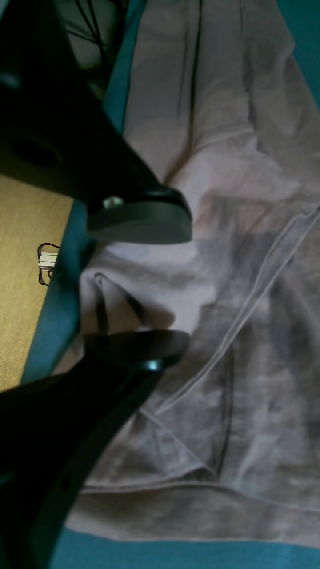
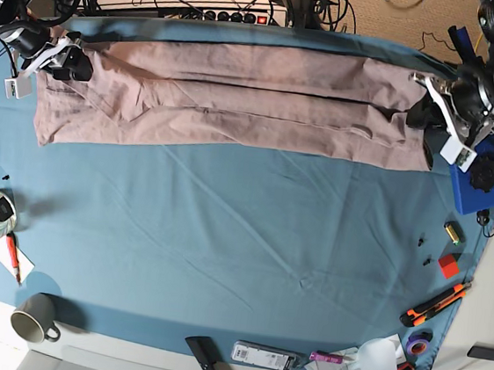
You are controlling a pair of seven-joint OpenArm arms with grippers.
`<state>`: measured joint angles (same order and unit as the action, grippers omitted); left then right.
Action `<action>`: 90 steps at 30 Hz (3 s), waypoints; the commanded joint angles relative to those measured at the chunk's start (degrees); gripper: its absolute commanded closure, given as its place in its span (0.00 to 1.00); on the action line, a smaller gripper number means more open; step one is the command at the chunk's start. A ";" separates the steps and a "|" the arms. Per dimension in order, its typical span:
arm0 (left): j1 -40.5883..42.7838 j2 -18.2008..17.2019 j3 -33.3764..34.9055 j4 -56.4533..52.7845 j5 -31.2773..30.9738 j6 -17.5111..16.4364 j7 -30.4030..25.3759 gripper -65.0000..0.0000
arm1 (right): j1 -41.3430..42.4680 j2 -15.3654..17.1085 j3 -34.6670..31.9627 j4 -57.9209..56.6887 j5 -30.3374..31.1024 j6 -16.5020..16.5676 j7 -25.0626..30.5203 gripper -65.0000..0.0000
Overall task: Fold the T-shirt properly
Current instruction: 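Grasp the strip end with the left gripper and fold it toward the right gripper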
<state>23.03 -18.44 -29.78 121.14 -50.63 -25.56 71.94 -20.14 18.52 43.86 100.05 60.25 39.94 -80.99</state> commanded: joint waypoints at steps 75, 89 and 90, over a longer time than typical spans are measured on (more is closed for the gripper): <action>-16.06 24.48 55.47 -8.79 27.76 5.11 -14.93 0.52 | 0.15 1.05 0.39 0.70 -3.78 0.06 6.64 0.52; -13.90 24.46 55.47 -4.15 36.04 10.34 -8.79 0.68 | 1.73 3.13 11.69 0.72 2.78 0.06 6.95 0.52; -13.22 24.46 55.47 -3.45 35.82 9.79 -8.81 0.68 | 1.73 3.69 11.65 0.70 2.69 0.06 6.43 0.52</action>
<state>10.22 5.23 25.43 116.64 -13.98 -15.49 64.10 -18.57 20.84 55.11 100.05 61.80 39.94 -75.72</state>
